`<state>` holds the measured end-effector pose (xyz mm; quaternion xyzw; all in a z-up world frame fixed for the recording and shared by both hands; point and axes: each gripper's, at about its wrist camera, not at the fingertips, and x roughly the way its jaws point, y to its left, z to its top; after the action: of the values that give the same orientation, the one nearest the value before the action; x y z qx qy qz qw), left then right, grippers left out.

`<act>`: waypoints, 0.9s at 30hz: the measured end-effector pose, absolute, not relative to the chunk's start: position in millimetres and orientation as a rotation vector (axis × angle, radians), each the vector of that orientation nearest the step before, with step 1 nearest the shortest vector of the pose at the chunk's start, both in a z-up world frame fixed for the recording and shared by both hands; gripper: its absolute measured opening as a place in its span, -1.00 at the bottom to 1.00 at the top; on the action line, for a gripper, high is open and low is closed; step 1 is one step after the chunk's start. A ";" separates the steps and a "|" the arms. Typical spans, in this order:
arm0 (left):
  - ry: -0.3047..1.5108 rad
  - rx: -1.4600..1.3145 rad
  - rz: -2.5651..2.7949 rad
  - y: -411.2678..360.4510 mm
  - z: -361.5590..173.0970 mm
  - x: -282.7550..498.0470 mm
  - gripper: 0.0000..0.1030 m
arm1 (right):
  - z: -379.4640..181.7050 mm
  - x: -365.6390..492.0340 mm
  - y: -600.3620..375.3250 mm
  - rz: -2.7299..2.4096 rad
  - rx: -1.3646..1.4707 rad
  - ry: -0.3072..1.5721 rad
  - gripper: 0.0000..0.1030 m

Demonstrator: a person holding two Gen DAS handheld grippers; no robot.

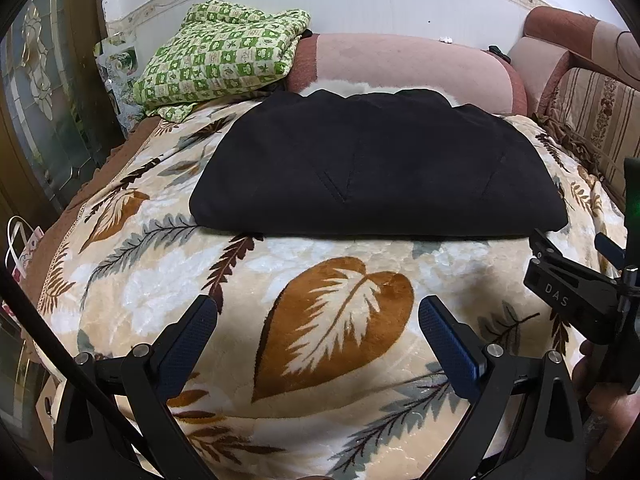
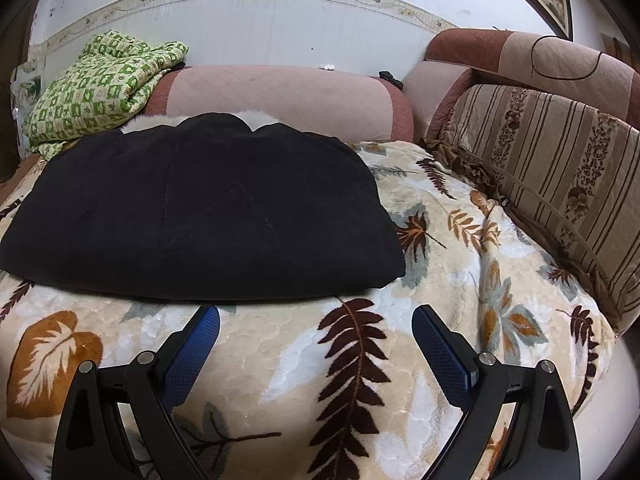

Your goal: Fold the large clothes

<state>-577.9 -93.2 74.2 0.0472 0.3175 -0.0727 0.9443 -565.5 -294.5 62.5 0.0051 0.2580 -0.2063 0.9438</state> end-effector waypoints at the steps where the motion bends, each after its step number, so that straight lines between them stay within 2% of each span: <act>1: 0.647 0.099 -0.148 -93.9 73.7 -578.4 0.95 | 62.7 -565.8 -294.2 -0.419 0.009 0.525 0.91; 27: 0.674 0.088 -0.119 -90.4 69.7 -574.4 0.95 | 67.1 -570.9 -282.3 -0.344 -0.004 0.488 0.95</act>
<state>-574.4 -90.4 69.7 0.0433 0.3305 -0.0582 0.9410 -570.9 -282.3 67.1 -0.0020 0.2403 -0.1694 0.9558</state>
